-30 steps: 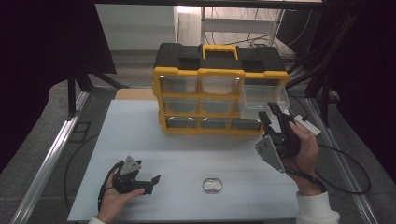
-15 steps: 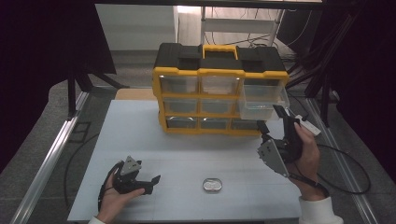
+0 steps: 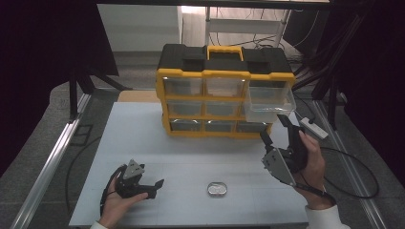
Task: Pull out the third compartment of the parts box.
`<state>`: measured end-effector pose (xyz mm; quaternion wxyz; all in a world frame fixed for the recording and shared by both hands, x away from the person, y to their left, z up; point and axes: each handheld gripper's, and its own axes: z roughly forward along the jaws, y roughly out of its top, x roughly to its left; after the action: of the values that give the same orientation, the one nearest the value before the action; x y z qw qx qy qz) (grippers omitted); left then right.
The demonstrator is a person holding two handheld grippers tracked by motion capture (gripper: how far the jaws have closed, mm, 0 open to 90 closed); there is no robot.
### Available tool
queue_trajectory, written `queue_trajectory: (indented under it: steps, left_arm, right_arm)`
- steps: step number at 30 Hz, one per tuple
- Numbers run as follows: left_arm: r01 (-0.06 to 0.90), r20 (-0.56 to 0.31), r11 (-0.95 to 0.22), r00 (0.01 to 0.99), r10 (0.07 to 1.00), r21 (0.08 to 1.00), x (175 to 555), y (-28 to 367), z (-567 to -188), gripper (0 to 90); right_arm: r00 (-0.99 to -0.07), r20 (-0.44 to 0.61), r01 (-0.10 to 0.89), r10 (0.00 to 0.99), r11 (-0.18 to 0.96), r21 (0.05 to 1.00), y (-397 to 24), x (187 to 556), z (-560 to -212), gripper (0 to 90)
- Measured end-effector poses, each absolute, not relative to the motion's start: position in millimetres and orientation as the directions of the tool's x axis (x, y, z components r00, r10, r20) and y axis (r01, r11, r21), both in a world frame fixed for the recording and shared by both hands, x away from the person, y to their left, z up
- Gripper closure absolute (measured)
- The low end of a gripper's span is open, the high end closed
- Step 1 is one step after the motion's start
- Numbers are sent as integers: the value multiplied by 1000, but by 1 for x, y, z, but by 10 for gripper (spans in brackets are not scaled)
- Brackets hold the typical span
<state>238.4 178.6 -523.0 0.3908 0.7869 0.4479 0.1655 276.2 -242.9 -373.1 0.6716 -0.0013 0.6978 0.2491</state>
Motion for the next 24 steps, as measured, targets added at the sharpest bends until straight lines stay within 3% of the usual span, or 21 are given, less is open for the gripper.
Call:
queue_trajectory:
  steps: [24]
  left_arm:
    - [573, -89, -293, 544, 834, 765, 238, 179, -523, 81]
  right_arm:
    - [-408, -806, -252, 428, 796, 550, -246, 283, -402, 215]
